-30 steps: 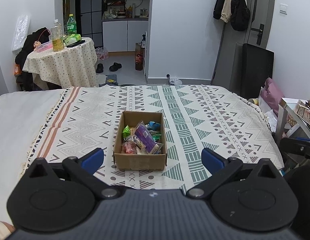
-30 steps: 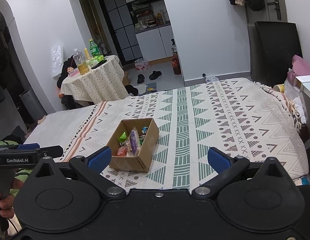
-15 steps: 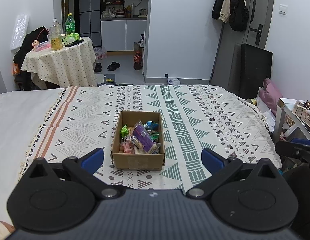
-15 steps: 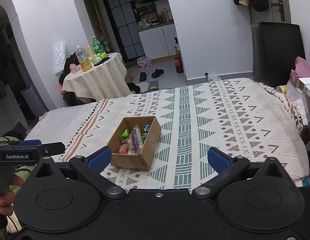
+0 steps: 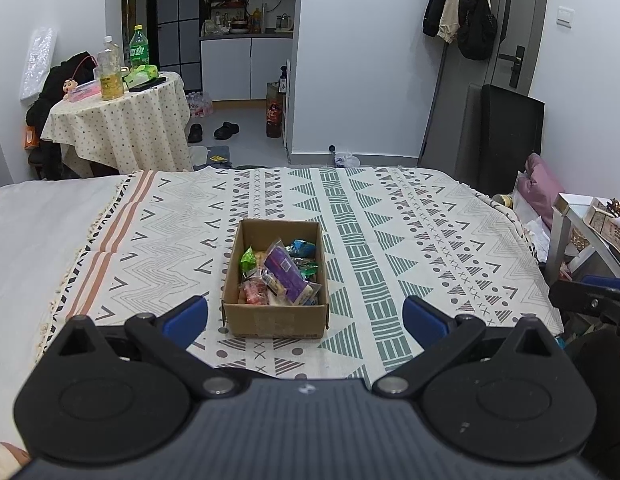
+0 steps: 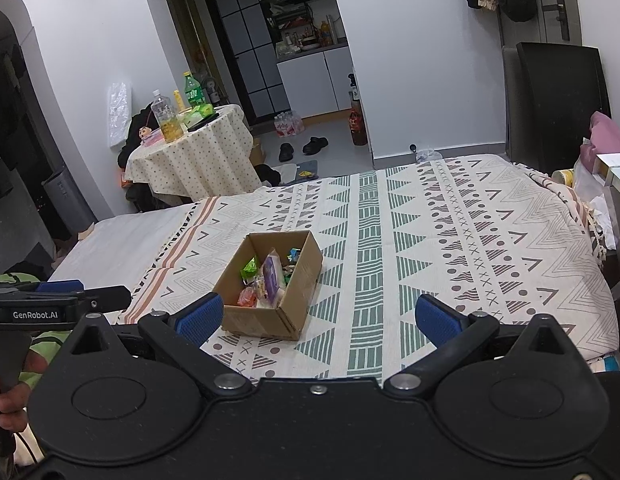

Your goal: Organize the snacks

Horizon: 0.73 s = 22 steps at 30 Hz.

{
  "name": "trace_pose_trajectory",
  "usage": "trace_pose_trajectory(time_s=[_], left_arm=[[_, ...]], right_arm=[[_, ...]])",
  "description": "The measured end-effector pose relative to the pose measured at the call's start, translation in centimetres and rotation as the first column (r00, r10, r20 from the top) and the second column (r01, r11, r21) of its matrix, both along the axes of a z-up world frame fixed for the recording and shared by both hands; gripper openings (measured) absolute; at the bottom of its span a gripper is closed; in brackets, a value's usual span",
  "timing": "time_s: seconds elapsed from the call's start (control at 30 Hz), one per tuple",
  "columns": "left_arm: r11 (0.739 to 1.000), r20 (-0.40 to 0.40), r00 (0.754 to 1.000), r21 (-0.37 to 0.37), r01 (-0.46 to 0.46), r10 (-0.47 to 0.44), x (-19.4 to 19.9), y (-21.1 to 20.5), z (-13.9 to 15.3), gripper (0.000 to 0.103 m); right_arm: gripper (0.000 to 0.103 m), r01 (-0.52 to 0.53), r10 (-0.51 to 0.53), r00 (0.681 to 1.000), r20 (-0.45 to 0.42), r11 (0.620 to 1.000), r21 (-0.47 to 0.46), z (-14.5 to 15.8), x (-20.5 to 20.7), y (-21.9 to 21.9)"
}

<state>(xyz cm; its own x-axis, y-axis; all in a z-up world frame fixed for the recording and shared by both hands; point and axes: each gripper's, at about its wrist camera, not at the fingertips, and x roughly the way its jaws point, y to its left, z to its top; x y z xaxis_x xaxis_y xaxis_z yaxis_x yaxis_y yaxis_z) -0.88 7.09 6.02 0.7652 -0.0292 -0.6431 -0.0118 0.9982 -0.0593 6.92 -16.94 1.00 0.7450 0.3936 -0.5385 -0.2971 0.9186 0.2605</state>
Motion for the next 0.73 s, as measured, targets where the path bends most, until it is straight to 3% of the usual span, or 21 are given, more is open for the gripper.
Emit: trace_pose_trajectory(time_s=[0.73], left_arm=[[1.0, 0.0, 1.0, -0.014, 0.011, -0.011, -0.16, 0.22, -0.39, 0.103]], right_arm=[[0.103, -0.002, 0.002, 1.0, -0.01, 1.0, 0.0, -0.59, -0.05, 0.07]])
